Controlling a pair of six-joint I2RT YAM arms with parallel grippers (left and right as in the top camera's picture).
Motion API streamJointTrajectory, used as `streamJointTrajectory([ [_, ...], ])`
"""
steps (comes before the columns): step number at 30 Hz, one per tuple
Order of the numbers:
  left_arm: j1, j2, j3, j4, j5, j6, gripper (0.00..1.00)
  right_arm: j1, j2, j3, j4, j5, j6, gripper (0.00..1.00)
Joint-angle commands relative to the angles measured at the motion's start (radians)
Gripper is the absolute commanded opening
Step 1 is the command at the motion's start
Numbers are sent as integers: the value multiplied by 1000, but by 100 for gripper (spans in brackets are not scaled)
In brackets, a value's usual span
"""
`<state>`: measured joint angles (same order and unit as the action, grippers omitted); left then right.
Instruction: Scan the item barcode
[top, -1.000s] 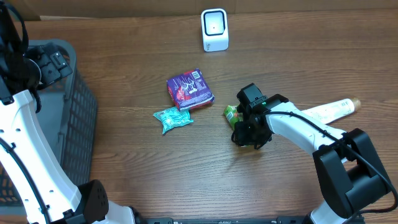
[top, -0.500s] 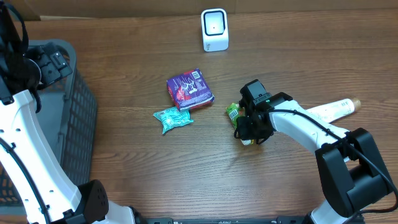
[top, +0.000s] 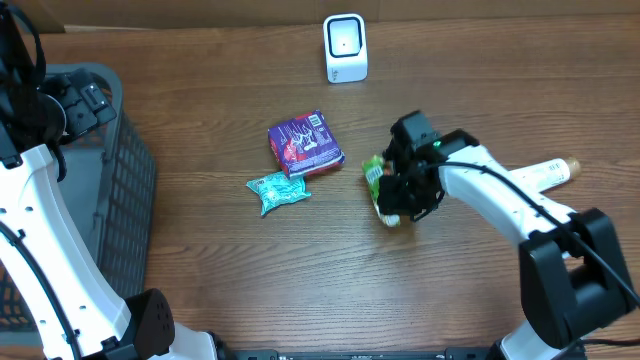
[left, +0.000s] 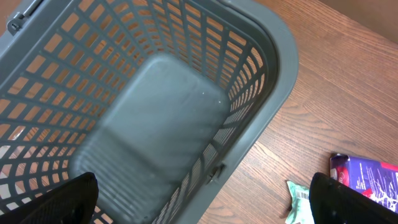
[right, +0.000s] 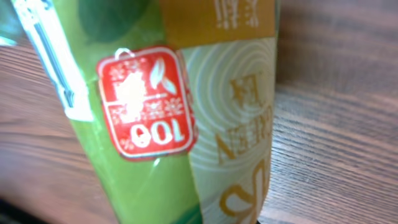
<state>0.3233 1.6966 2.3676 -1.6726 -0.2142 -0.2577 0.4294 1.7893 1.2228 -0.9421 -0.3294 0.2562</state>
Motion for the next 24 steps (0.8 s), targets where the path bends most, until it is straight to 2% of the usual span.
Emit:
streamJointTrajectory([
  [1,3,7,-5,2,-6,11,100,-19,-118,92,-13,-100,-29,4],
  [14,3,7,-5,2,-6,11,99,-19,-390,245,-86,-94,-48,4],
  [24,3,7,-5,2,-5,11,100,-19,-408,245,-143,5,-20,4],
])
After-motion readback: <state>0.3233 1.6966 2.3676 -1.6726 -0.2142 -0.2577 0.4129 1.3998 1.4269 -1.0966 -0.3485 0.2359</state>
